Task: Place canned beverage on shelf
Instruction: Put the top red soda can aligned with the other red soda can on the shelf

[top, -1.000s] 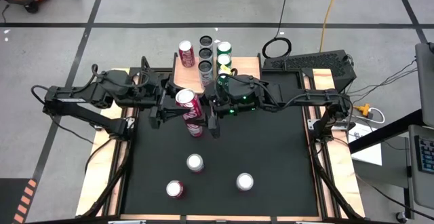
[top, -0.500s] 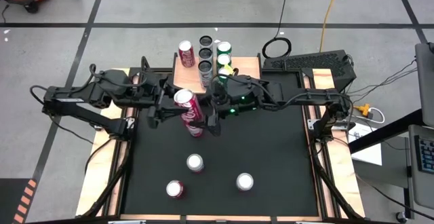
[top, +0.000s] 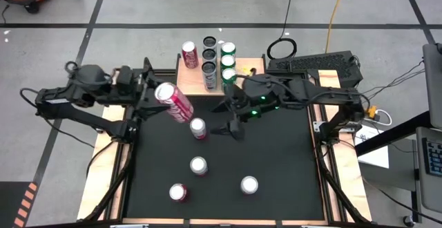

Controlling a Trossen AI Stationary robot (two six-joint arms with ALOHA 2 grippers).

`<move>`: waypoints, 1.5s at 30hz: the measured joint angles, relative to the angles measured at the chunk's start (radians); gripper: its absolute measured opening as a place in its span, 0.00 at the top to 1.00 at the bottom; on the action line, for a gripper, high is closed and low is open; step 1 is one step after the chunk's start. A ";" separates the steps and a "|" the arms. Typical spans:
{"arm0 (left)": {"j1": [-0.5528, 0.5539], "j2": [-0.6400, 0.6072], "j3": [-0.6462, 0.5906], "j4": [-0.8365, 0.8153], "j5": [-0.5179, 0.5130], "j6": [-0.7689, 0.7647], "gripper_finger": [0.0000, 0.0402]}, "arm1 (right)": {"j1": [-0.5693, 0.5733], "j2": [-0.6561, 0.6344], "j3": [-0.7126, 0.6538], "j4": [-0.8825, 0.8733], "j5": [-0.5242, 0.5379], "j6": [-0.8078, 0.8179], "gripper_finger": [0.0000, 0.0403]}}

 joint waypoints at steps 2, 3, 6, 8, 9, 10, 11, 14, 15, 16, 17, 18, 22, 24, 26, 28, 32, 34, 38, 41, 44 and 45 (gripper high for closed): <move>0.000 -0.024 0.000 -0.009 -0.017 0.020 0.25 | 0.011 -0.021 0.000 -0.014 0.001 -0.005 0.01; 0.000 -0.034 0.001 -0.015 -0.034 0.020 0.25 | 0.017 -0.035 0.000 -0.024 0.001 -0.005 0.01; 0.000 -0.056 0.001 -0.024 -0.097 0.019 0.25 | 0.032 -0.065 0.000 -0.029 0.002 -0.005 0.01; 0.000 -0.063 0.001 -0.025 -0.153 0.025 0.25 | 0.041 -0.077 0.000 -0.030 0.005 -0.005 0.01; 0.000 -0.065 0.001 -0.024 -0.174 0.026 0.25 | 0.045 -0.080 0.000 -0.030 0.007 -0.004 0.01; 0.000 -0.066 0.001 -0.024 -0.193 0.030 0.25 | 0.048 -0.082 0.000 -0.031 0.015 -0.005 0.01; 0.000 -0.066 0.001 -0.025 -0.199 0.045 0.25 | 0.053 -0.086 0.000 -0.033 0.028 -0.003 0.01; 0.000 -0.060 0.001 -0.026 -0.200 0.070 0.25 | 0.064 -0.089 0.000 -0.032 0.056 -0.001 0.01; 0.000 -0.058 0.001 -0.026 -0.197 0.069 0.25 | 0.067 -0.089 0.000 -0.032 0.058 -0.001 0.01; 0.000 -0.056 0.001 -0.028 -0.194 0.068 0.25 | 0.069 -0.089 0.000 -0.032 0.057 -0.001 0.01; 0.000 -0.054 0.001 -0.029 -0.193 0.069 0.25 | 0.073 -0.089 0.000 -0.033 0.056 0.000 0.01; 0.000 -0.053 0.001 -0.029 -0.190 0.069 0.25 | 0.075 -0.088 0.000 -0.035 0.055 0.005 0.01; 0.001 -0.052 0.001 -0.040 -0.168 0.112 0.25 | 0.085 -0.088 0.000 -0.035 0.054 0.028 0.01; 0.000 -0.052 0.001 -0.037 -0.167 0.176 0.25 | 0.089 -0.088 0.000 -0.035 0.053 0.038 0.01; 0.015 -0.057 0.001 -0.036 -0.167 0.229 0.25 | 0.094 -0.088 0.000 -0.035 0.053 0.049 0.01; 0.050 -0.060 0.001 -0.034 -0.168 0.278 0.25 | 0.100 -0.088 0.000 -0.035 0.053 0.061 0.01; 0.145 -0.058 0.001 -0.038 -0.139 0.329 0.25 | 0.107 -0.088 0.000 -0.035 0.052 0.082 0.01; 0.205 -0.050 0.002 -0.054 -0.090 0.333 0.25 | 0.107 -0.088 0.000 -0.035 0.052 0.093 0.01; 0.334 -0.028 -0.027 -0.089 0.041 0.326 0.25 | 0.106 -0.088 0.000 -0.035 0.052 0.100 0.01; 0.424 -0.018 -0.065 -0.100 0.151 0.288 0.25 | 0.106 -0.088 0.000 -0.035 0.052 0.100 0.01; 0.523 -0.020 -0.085 -0.101 0.261 0.283 0.25 | 0.106 -0.088 0.000 -0.035 0.052 0.100 0.01; 0.559 -0.020 -0.085 -0.100 0.301 0.283 0.25 | 0.108 -0.088 0.000 -0.035 0.052 0.100 0.01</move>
